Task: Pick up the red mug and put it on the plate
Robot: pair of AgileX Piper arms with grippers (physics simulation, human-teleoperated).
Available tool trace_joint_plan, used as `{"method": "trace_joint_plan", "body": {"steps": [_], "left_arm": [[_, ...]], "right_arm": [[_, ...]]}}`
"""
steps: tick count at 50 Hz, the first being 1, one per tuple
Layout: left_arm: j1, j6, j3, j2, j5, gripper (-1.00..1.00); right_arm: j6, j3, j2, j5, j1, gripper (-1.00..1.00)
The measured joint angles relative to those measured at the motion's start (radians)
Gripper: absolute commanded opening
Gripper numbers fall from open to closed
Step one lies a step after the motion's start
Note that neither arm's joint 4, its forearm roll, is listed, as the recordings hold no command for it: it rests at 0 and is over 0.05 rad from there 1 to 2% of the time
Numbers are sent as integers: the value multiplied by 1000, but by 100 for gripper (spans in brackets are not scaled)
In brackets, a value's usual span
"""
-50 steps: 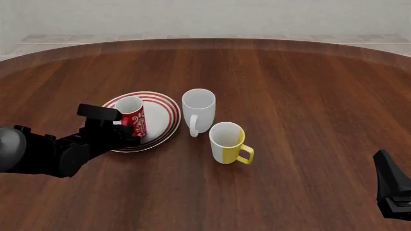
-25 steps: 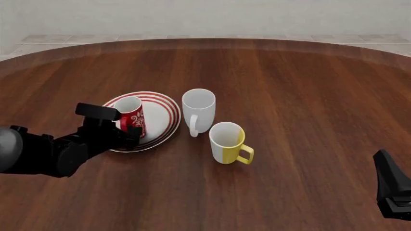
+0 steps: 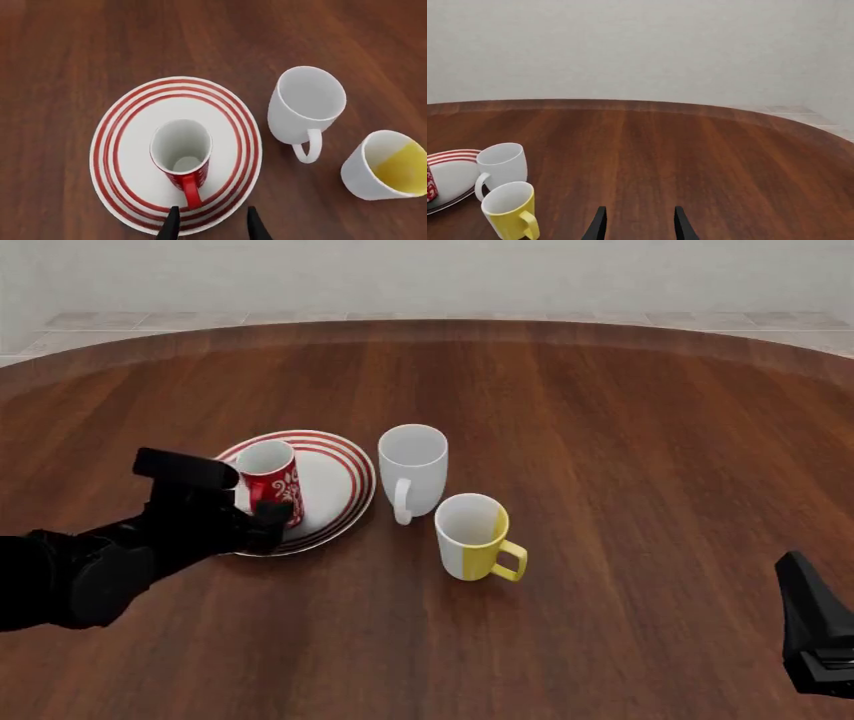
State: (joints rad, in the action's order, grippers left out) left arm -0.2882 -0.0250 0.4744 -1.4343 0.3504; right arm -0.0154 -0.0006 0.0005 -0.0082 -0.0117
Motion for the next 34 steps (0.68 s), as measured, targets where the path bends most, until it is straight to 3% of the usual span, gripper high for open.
{"method": "trace_joint_plan", "body": {"steps": [16,34], "left_arm": [[-9,-12,-70,277,-167,100],[-45,-34,-55,672,-498,100]], "right_arm": [[1,0,0,-4,2,100],[-1,0,0,-8,5,100]]}}
